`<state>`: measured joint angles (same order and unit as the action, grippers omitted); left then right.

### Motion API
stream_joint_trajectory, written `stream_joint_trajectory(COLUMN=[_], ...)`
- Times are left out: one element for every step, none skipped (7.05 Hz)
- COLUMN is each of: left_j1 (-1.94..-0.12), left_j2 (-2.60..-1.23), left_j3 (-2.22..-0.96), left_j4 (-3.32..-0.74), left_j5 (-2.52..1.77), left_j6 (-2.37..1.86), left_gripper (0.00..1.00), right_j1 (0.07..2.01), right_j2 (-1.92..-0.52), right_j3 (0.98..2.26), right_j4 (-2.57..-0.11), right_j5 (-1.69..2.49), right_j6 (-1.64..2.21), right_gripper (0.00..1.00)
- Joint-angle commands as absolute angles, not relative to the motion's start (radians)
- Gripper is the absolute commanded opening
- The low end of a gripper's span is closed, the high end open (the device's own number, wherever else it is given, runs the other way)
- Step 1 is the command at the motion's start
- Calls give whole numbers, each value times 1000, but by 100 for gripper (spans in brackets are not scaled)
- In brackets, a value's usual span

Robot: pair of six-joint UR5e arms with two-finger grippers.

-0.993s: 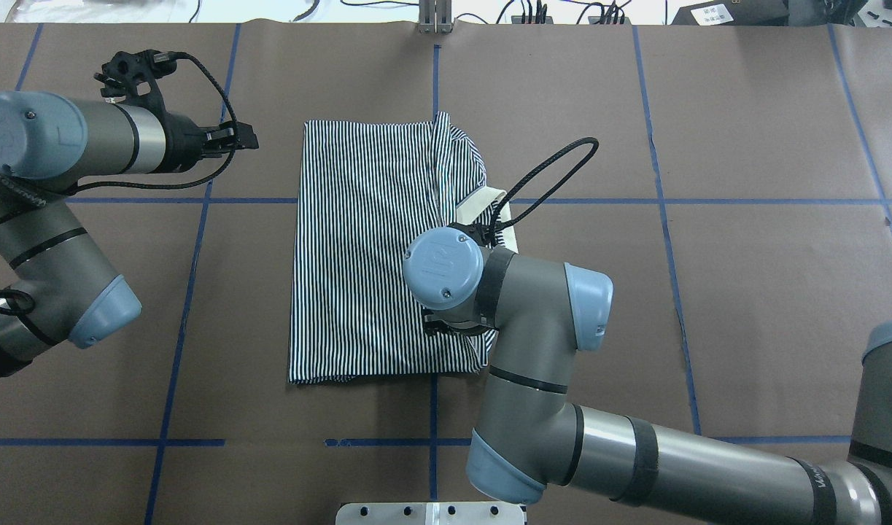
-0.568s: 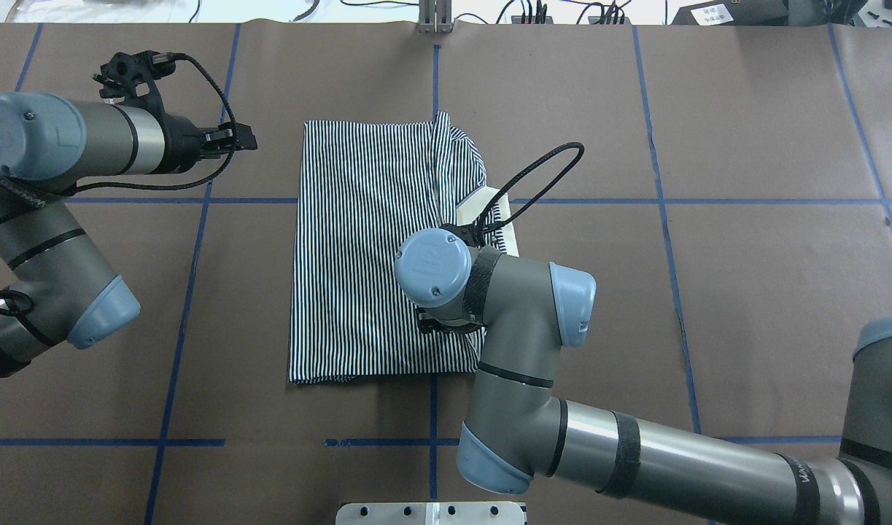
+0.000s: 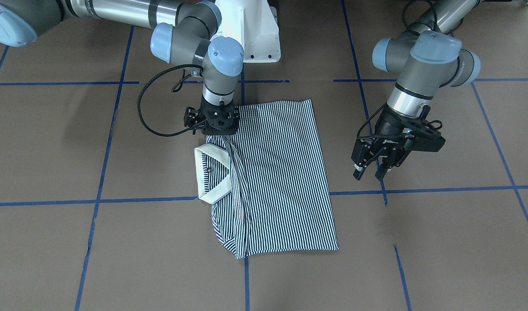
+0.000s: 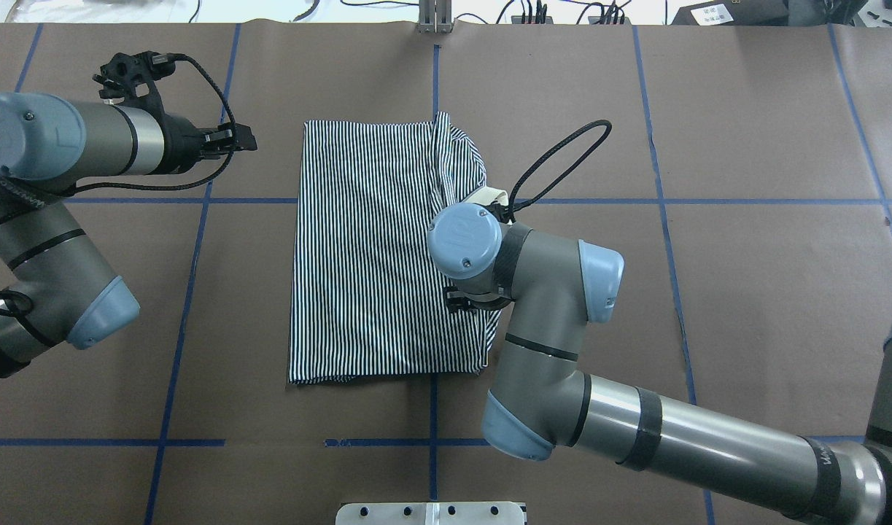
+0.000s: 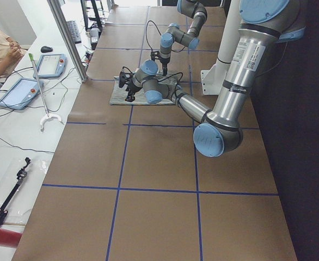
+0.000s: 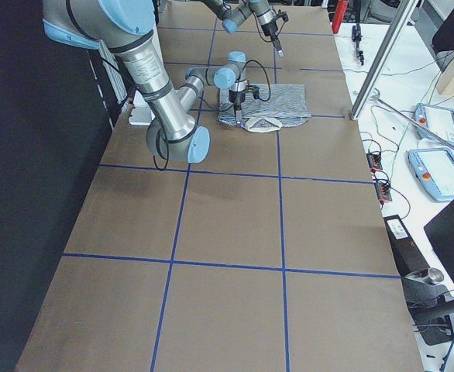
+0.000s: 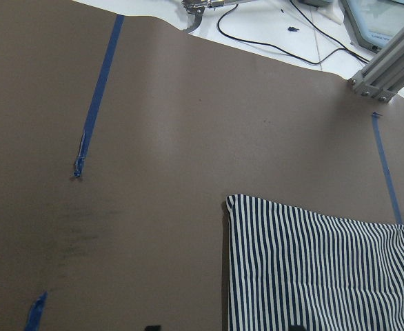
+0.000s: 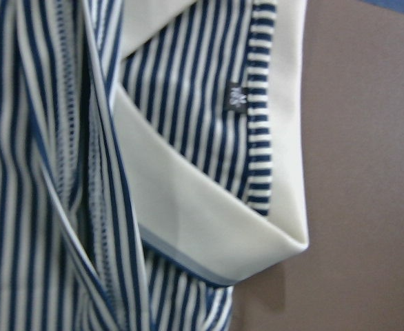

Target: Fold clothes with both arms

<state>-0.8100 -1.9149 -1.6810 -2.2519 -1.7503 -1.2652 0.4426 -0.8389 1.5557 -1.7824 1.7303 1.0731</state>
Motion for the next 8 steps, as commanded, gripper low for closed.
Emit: stream_joint_trajectory(left_j1=[-810, -810, -811, -813, -813, -813, -813, -813], left_j2=[-1913, -1914, -1913, -1910, -1863, -1815, -1803, -1801], left_j3=[-1680, -1683, -1692, -1706, -1742, -1787, -1799, -1798], left_j4=[-2252, -2252, -2252, -2252, -2253, -2253, -2255, -2253], left_j5=[-1750, -1750, -1772, -1781, -1784, -1786, -1786, -1786], left_j6=[-1262, -1262, -1262, -1262, -1255, -1250, -1250, -1250], left_gripper=[69, 69, 69, 69, 68, 67, 66, 66], right_j1=[485, 483, 494, 515, 517, 517, 515, 514], right_j2=[-941, -946, -934, -878, -812, -728, -682, -648], right_j3=[1654, 1666, 1658, 1626, 1552, 1431, 1352, 1300], right_j4=[-1792, -1790, -1778, -1773, -1767, -1694, -1625, -1612], right_j5=[1740, 1738, 1736, 1738, 1736, 1736, 1736, 1736], right_j6=[1007, 1002, 1002, 1005, 1020, 1049, 1096, 1101], right_gripper=[100, 100, 100, 100, 100, 100, 100, 100])
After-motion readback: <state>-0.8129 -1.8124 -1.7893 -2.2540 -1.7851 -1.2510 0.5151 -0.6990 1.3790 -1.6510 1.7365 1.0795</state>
